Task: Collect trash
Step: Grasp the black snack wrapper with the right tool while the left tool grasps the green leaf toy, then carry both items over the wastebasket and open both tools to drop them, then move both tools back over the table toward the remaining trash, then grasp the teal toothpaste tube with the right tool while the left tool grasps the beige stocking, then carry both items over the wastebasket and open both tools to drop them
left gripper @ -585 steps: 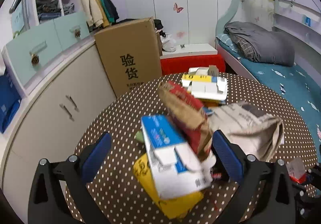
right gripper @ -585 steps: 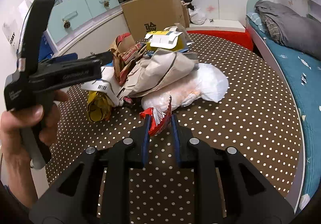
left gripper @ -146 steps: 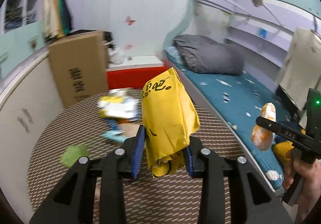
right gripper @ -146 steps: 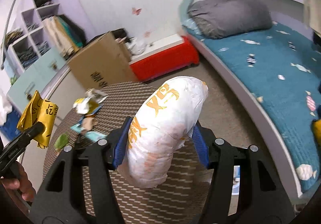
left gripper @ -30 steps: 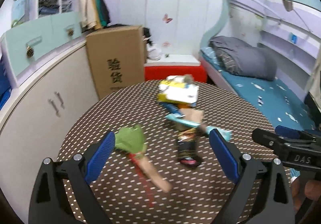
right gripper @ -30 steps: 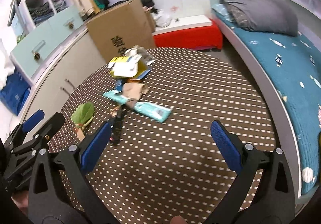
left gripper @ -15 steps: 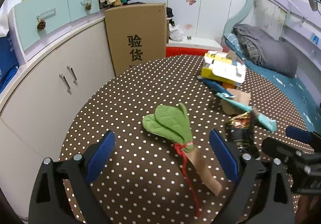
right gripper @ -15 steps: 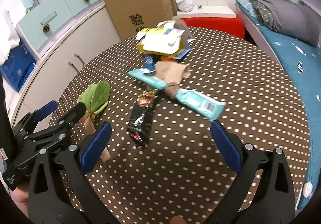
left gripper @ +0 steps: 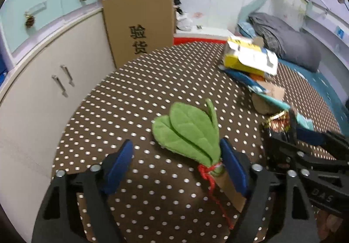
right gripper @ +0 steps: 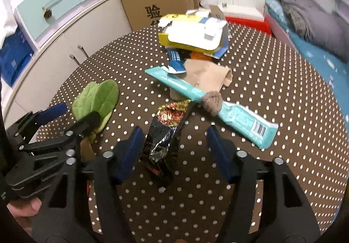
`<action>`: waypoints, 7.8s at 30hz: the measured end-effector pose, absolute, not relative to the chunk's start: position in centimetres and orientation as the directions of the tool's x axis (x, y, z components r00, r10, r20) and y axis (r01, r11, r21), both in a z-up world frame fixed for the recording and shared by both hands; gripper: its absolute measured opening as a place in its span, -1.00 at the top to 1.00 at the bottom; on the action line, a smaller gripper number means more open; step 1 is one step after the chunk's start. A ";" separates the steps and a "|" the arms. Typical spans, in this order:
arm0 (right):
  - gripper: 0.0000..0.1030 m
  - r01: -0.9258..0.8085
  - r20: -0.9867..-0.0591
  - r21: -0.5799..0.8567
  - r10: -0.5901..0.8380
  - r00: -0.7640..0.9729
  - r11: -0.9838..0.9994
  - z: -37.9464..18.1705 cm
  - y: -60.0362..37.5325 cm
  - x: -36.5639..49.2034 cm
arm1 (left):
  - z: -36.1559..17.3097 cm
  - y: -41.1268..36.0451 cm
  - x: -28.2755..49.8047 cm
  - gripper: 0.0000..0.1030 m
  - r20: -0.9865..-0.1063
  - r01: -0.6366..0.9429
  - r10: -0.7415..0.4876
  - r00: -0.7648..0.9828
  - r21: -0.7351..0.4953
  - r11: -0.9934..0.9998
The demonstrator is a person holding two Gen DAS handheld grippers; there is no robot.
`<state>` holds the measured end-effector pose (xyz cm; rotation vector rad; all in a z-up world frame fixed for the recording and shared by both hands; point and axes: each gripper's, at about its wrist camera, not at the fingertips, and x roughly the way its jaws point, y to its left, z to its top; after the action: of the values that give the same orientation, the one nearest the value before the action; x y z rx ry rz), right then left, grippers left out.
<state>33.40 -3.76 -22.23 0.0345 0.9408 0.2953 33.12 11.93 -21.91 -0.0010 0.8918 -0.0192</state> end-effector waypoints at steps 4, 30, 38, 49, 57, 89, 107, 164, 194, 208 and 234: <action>0.41 -0.276 -0.771 0.149 0.286 0.569 0.950 -22.3 -3.3 32.8 | -22.0 11.0 33.0 0.22 -0.782 0.070 -0.074 0.619 -0.039 0.997; 0.53 -0.169 -0.596 0.384 0.384 0.705 0.908 -15.8 -20.2 26.2 | -14.8 1.4 28.1 0.64 -0.704 0.199 -0.198 0.682 -0.081 0.977; 0.53 -0.053 -0.562 0.409 0.297 0.772 0.911 -14.9 -28.7 24.0 | -12.6 -6.0 27.7 0.64 -0.679 0.323 -0.294 0.672 -0.089 0.942; 0.53 0.228 -0.582 0.455 0.094 0.808 0.861 -17.1 -41.5 18.9 | -12.5 -19.6 27.8 0.64 -0.696 0.554 -0.464 0.548 -0.114 0.825; 0.53 0.444 -0.688 0.498 0.028 0.725 0.745 -24.0 -50.0 16.6 | -18.0 -29.5 28.0 0.64 -0.794 0.659 -0.479 0.375 -0.135 0.740; -0.88 0.610 -0.782 0.542 0.081 0.618 0.579 -33.5 -54.7 17.0 | -26.3 -39.1 30.6 -0.75 -0.920 0.710 -0.270 0.283 0.012 0.704; -0.88 0.537 -0.710 0.493 -0.040 0.703 0.684 -24.1 -50.6 15.9 | -16.0 -30.4 27.2 -0.77 -0.789 0.679 -0.438 0.432 -0.035 0.734; 0.08 -0.496 -0.801 0.031 0.319 0.507 0.868 -21.6 -7.3 37.7 | -16.2 9.8 30.7 -0.81 -0.700 -0.037 -0.026 0.714 -0.074 0.997; 0.62 -0.296 -0.694 0.356 0.463 0.551 0.886 -20.1 -19.0 32.0 | -21.8 -0.1 39.8 0.28 -0.790 0.187 -0.215 0.575 -0.129 0.974; 0.62 -0.253 -0.661 0.379 0.452 0.599 0.890 -18.7 -21.3 29.2 | -20.3 1.2 32.1 0.37 -0.772 0.220 -0.294 0.564 -0.203 0.954; 0.62 0.026 -0.573 0.423 0.246 0.782 0.906 -15.1 -37.1 21.8 | -10.7 -11.8 27.9 0.37 -0.637 0.487 -0.439 0.633 -0.113 0.866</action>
<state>21.82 -37.13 -15.12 0.4288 0.6676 0.1229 27.85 -11.84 -10.65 0.0721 0.7092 -0.5298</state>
